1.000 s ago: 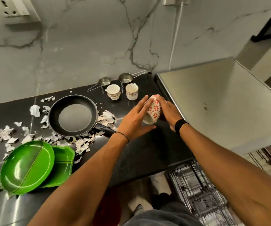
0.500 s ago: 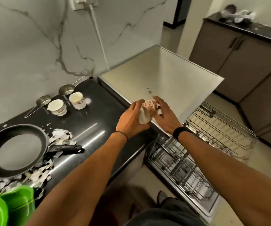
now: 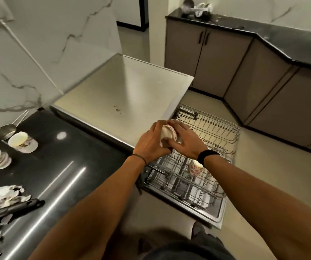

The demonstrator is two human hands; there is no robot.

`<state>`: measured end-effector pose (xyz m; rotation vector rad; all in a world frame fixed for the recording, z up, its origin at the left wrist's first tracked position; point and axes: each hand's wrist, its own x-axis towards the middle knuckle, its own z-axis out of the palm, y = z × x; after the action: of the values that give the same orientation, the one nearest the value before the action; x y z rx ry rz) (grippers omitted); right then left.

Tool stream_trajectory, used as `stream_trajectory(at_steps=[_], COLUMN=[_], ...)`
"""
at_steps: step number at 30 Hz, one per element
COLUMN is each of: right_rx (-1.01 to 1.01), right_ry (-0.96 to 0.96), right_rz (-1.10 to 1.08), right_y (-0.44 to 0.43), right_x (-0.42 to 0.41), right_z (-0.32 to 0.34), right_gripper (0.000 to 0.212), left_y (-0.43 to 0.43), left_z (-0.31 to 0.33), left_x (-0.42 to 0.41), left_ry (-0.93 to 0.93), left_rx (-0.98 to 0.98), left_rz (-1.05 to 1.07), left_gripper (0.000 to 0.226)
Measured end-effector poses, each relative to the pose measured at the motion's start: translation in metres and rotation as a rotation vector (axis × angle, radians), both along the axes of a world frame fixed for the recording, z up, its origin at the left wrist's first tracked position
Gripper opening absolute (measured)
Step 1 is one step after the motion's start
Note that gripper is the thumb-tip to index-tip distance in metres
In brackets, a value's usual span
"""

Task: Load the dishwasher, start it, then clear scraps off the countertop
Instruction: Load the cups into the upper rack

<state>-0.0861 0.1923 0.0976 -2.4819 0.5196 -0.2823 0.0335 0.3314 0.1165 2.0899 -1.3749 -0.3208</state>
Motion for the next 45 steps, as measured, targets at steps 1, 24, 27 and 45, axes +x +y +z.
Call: stream_trajectory(at_steps=[1, 24, 27, 45], right_rx=[0.009, 0.790, 0.813, 0.841], right_ry=[-0.015, -0.122, -0.062, 0.383], right_rz=[-0.019, -0.260, -0.281, -0.175], right_y=[-0.007, -0.141, -0.144, -0.183], right_x=[-0.008, -0.100, -0.087, -0.005], right_z=[0.000, -0.051, -0.066, -0.213], right_gripper=[0.067, 0.052, 0.061, 0.042], left_y=[-0.008, -0.160, -0.164, -0.177], left_z=[0.000, -0.057, -0.067, -0.243], left_x=[-0.008, -0.113, -0.103, -0.051], left_ry=[0.006, 0.730, 0.754, 0.736], left_rx=[-0.011, -0.070, -0.054, 0.103], left_rz=[-0.007, 0.462, 0.501, 0.635], left_gripper=[0.083, 0.033, 0.035, 0.040])
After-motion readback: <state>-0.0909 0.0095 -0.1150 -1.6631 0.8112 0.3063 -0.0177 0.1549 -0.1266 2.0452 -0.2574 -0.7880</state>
